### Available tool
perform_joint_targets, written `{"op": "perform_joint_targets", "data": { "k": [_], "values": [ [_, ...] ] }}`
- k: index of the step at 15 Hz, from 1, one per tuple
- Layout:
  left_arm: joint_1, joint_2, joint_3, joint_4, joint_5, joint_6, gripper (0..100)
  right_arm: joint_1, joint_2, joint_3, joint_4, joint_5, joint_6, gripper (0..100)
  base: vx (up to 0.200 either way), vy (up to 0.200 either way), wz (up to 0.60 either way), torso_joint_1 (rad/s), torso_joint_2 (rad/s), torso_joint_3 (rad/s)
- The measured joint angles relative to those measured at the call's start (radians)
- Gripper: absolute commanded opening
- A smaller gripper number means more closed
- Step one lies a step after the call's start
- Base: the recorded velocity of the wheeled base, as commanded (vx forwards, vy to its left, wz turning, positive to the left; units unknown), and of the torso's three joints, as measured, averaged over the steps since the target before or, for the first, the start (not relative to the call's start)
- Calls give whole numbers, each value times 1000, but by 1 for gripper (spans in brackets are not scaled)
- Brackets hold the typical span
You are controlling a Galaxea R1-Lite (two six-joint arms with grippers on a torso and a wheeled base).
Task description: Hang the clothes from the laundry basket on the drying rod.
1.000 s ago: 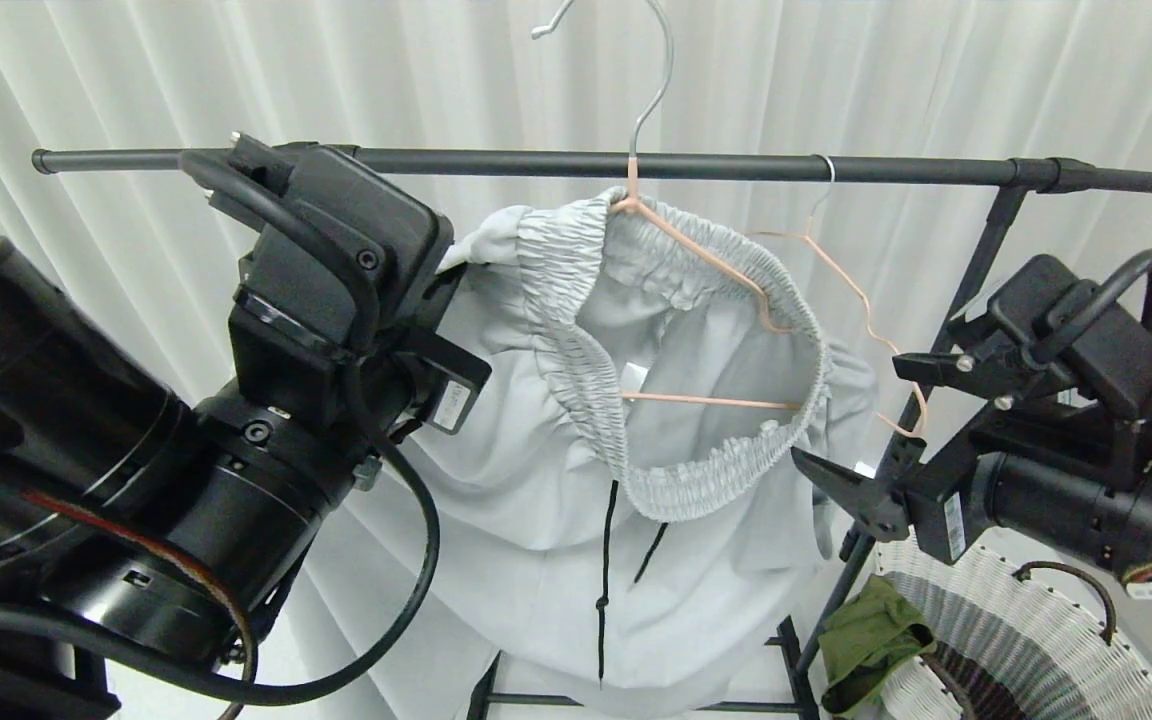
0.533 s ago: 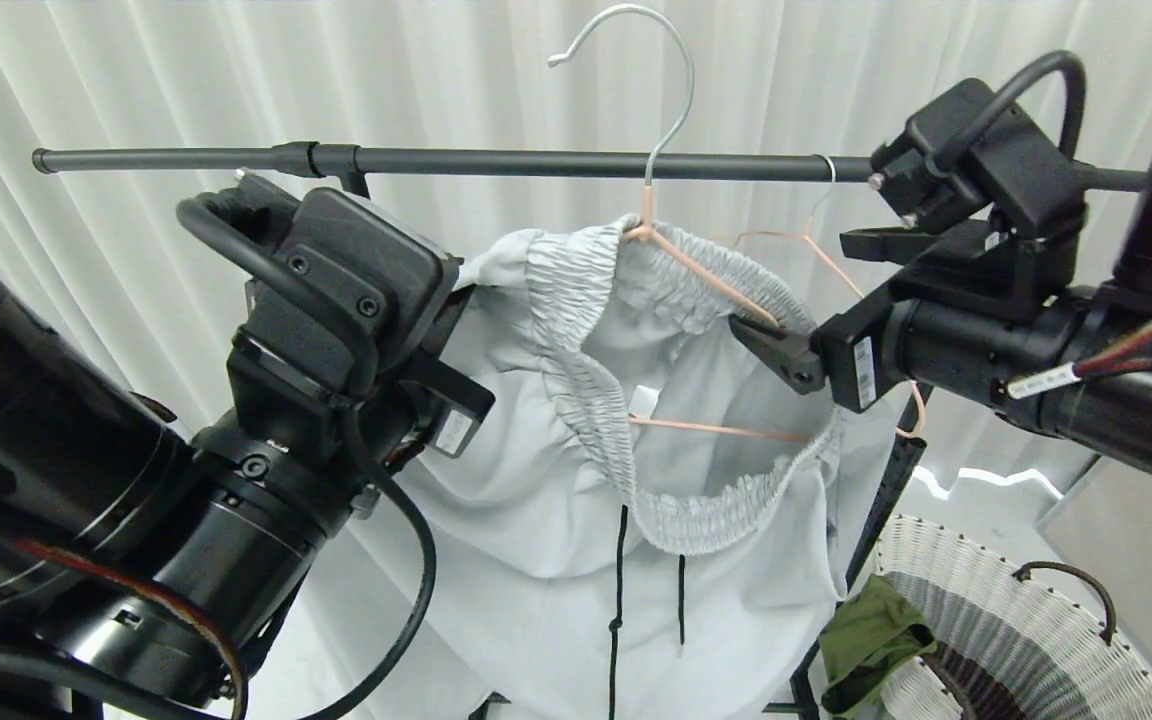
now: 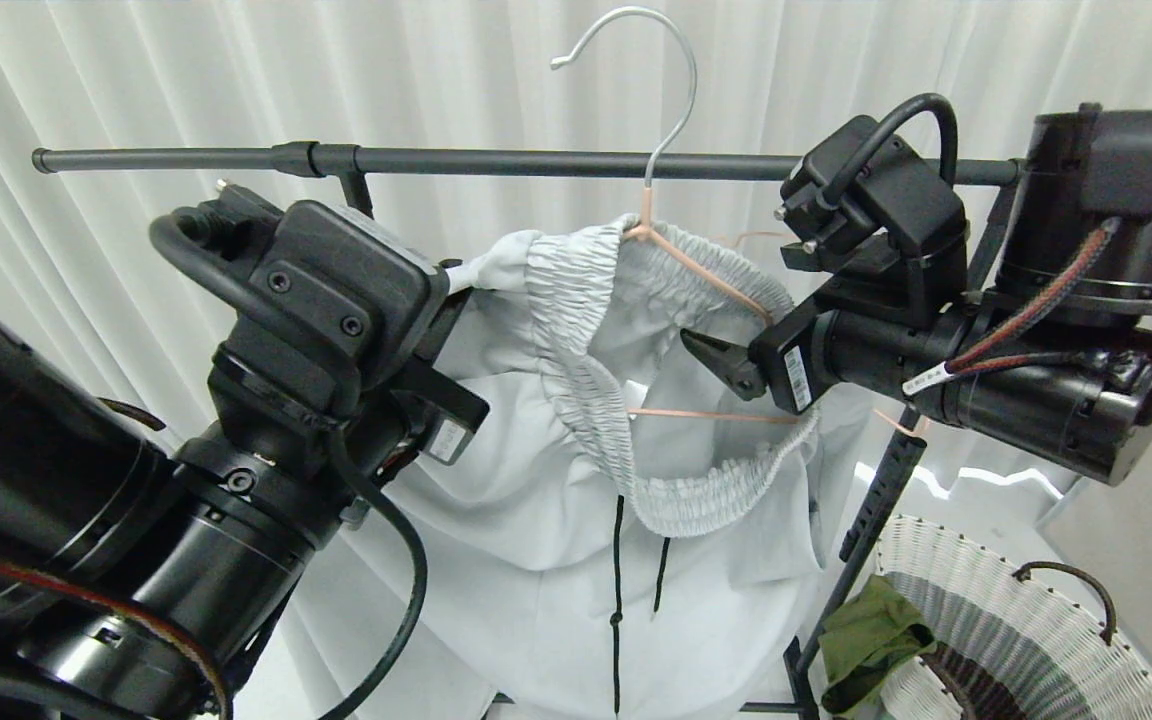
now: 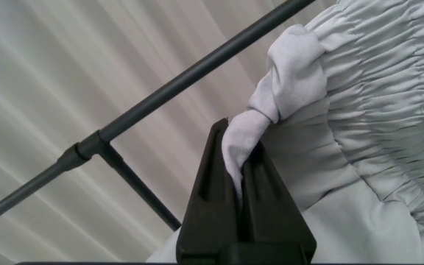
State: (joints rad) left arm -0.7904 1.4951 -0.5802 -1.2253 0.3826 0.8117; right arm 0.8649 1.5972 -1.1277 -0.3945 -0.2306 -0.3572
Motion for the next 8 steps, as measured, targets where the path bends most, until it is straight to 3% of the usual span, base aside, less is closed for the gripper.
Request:
{"op": "perform_joint_targets", "data": {
  "k": [2,3,8],
  "values": [
    [0,-2,1,0,-29,1,0,1,0,3,0,14,0,100,0,0,0,0,0,0],
    [0,-4,1,0,-40,1,0,1,0,3,0,14,0,0,0,0,0,0,0,0],
    [0,-10,2,0,-44,2,0,0,0,5,-1,24,7,0,0,0,0,0,0,0]
  ]
}}
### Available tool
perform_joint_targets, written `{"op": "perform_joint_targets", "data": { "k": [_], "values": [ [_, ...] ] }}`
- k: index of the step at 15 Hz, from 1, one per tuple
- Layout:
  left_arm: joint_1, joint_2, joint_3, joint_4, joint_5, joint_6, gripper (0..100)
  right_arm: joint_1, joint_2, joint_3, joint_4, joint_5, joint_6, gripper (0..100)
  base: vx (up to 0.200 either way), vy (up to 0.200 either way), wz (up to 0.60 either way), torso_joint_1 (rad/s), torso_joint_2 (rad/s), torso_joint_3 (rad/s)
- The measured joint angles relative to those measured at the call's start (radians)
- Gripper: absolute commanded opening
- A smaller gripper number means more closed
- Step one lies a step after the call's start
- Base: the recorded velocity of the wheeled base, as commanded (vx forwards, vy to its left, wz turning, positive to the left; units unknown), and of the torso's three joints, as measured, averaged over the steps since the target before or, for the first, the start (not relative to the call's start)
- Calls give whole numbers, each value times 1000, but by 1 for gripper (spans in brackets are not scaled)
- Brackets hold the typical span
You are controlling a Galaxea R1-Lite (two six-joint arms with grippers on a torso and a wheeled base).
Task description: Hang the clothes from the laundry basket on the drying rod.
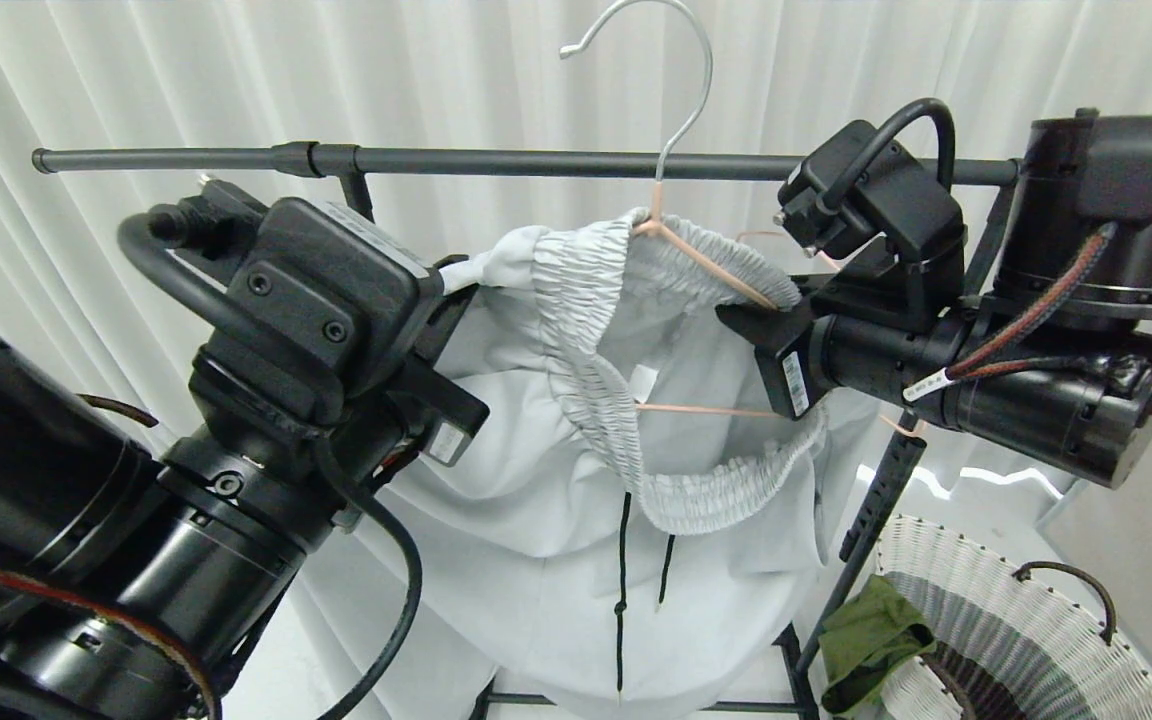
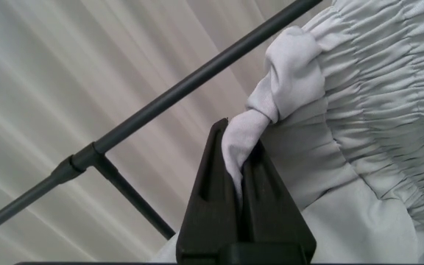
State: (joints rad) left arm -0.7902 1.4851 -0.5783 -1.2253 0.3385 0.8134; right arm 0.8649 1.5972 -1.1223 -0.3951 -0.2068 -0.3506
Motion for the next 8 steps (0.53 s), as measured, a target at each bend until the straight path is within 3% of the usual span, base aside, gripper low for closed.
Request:
{"op": "perform_joint_targets", "data": {
  "k": [5,6,8],
  "values": [
    [0,-3,0,0,-2,-2,0,1,-1,10,-2,7,1,0,0,0,0,0,0,0],
    [-1,-3,0,0,-7,-2,100,1,-1,10,-4,9,1,0,0,0,0,0,0,0],
    [-1,-6,0,-2,-19,-2,100,4,-5,11,-3,33,-7,0,0,0,0,0,0,0]
  ]
}}
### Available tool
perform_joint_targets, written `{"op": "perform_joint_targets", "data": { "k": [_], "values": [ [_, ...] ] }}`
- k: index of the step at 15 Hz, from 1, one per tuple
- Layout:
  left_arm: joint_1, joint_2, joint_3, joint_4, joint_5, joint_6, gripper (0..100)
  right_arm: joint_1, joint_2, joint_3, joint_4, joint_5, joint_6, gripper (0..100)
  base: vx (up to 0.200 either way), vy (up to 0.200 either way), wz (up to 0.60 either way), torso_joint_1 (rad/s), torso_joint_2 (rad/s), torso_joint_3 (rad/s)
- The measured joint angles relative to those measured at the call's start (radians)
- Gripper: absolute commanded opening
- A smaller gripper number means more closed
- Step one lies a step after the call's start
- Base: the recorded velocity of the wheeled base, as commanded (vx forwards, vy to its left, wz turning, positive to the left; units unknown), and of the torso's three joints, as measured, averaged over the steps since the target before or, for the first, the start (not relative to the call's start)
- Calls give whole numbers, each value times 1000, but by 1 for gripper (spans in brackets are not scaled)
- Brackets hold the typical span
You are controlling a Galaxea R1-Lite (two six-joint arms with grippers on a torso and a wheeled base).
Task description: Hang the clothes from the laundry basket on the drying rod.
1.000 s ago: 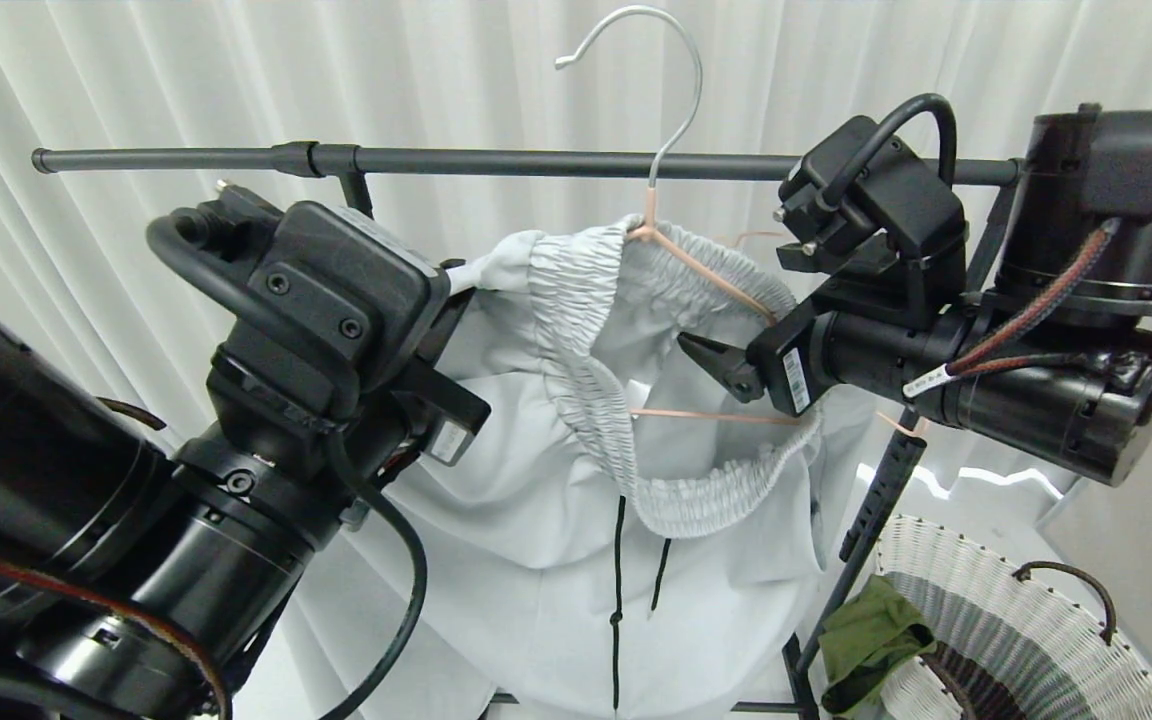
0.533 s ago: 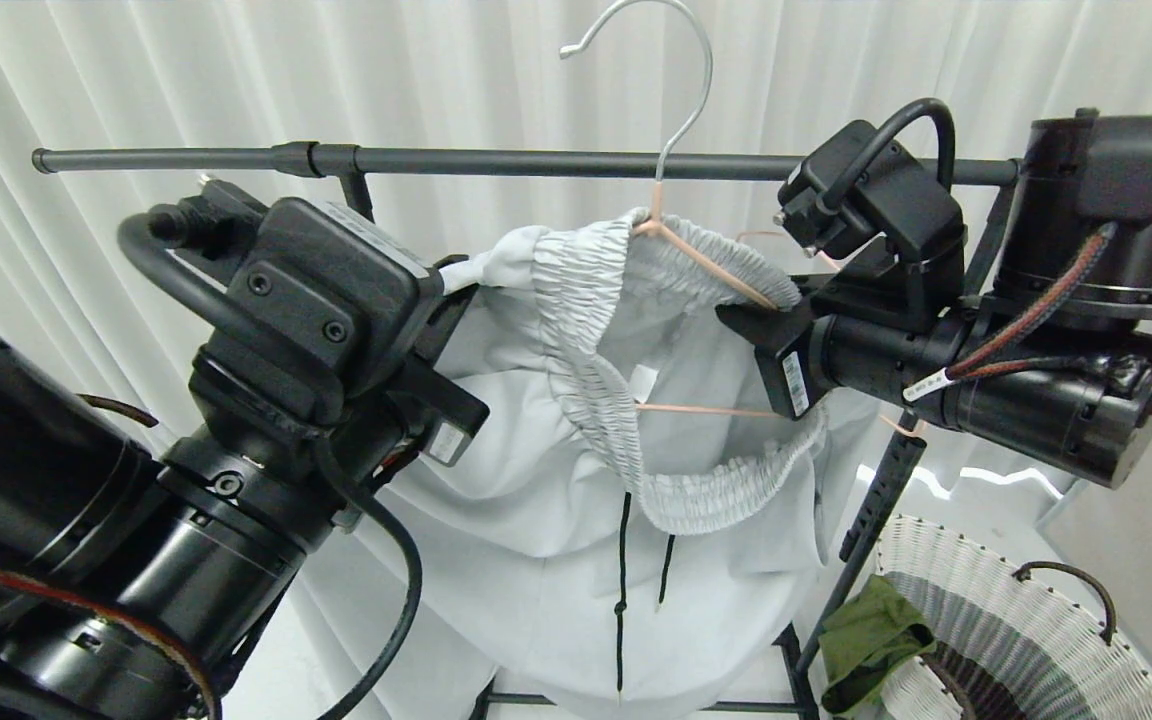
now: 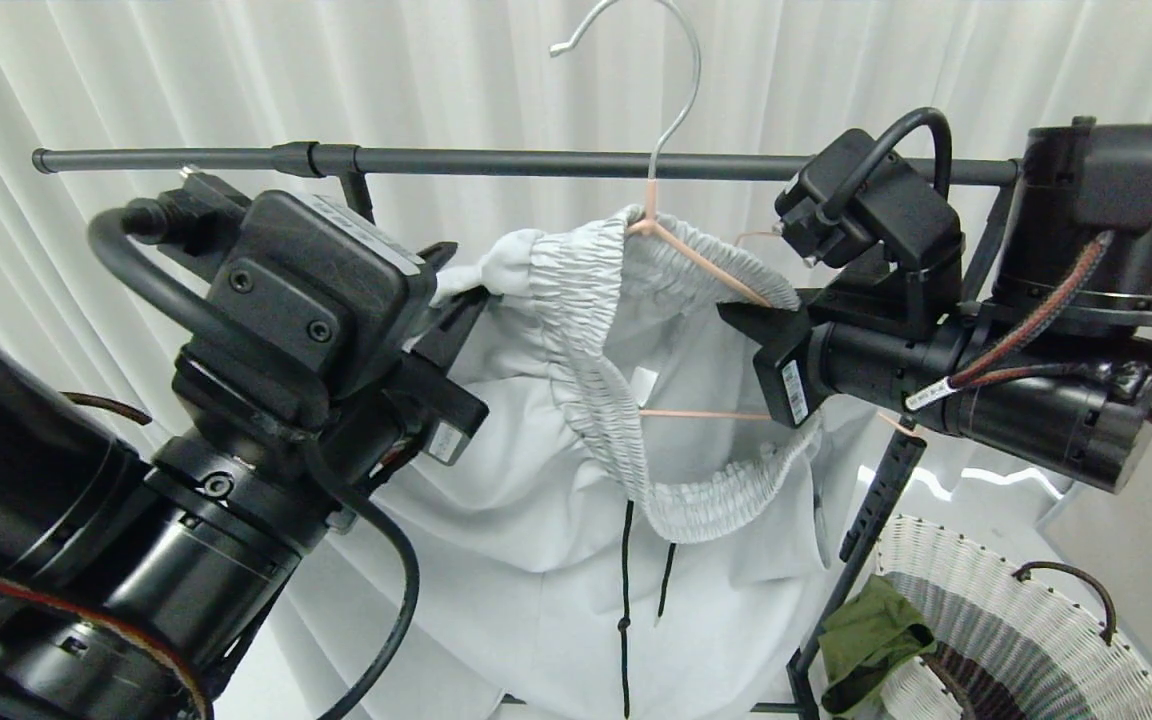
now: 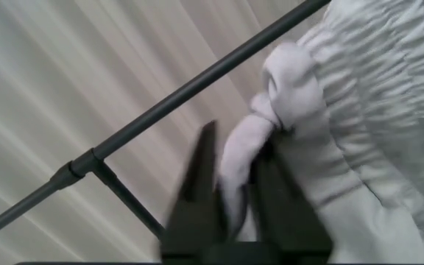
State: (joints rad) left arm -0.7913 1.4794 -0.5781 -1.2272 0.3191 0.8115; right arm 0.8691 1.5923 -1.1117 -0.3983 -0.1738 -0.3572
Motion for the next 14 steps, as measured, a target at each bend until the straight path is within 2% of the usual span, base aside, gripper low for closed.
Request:
{"op": "perform_joint_targets", "data": {
  "k": [3,6,10,14],
  "values": [
    [14,-4,14,0,2,-1,100,5,-14,9,-62,49,-59,0,0,0,0,0,0,0],
    [24,-20,27,1,2,-3,100,5,-32,74,-163,66,-137,0,0,0,0,0,0,0],
    [10,-52,55,2,-1,-10,100,-19,-53,123,-189,55,-164,0,0,0,0,0,0,0],
    [-37,-70,79,2,-10,-43,100,-52,-56,122,-191,-10,-160,0,0,0,0,0,0,0]
  ]
}}
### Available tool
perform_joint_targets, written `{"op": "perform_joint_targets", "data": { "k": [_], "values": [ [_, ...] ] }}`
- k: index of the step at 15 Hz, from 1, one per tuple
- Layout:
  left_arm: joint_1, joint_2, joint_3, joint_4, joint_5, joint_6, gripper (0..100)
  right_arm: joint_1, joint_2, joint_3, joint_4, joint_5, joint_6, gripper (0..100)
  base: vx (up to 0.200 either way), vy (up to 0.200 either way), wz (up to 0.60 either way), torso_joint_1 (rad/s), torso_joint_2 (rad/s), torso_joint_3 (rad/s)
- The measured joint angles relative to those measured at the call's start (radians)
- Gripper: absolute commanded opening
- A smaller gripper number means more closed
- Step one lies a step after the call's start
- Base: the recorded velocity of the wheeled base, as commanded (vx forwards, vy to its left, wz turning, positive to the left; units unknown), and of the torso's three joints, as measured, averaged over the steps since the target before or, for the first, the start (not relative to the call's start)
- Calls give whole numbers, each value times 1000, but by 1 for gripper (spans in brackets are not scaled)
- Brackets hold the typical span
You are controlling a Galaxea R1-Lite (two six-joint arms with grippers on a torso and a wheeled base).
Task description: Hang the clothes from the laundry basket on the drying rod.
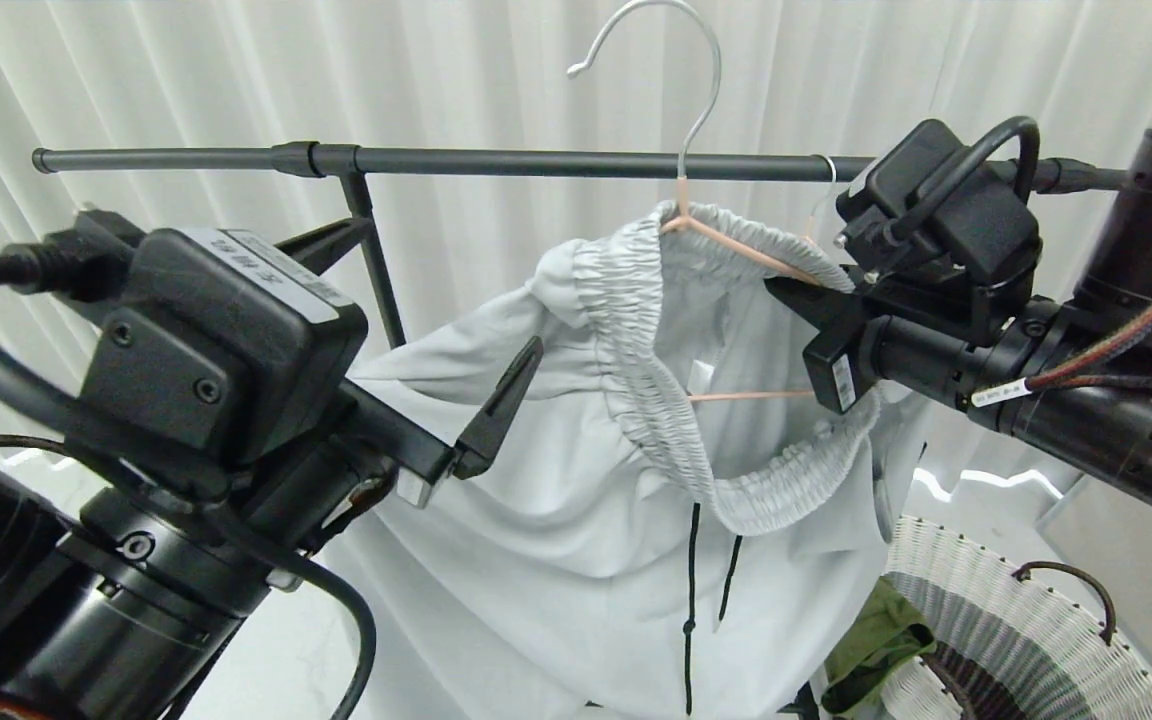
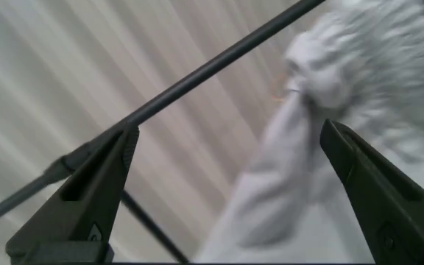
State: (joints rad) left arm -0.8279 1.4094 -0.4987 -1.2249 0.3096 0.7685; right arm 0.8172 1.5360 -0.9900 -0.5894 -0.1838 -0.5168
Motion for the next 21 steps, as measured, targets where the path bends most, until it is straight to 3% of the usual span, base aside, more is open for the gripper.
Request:
{"op": "perform_joint_targets", "data": {
  "k": [6,10,14,18,21],
  "values": [
    [-3,-36,108,0,3,-85,100,-56,-11,-20,0,-4,-3,0,0,0,0,0,0,0],
    [135,-109,269,0,2,-201,100,-65,-29,-22,0,-3,-3,0,0,0,0,0,0,0],
    [286,-117,357,2,-5,-345,100,-66,-42,-21,0,-1,-4,0,0,0,0,0,0,0],
    [319,-44,375,2,-22,-430,100,-49,-51,-21,0,1,-4,0,0,0,0,0,0,0],
    [320,-15,359,1,-112,-426,100,-34,-55,-22,1,0,-4,0,0,0,0,0,0,0]
  ]
}}
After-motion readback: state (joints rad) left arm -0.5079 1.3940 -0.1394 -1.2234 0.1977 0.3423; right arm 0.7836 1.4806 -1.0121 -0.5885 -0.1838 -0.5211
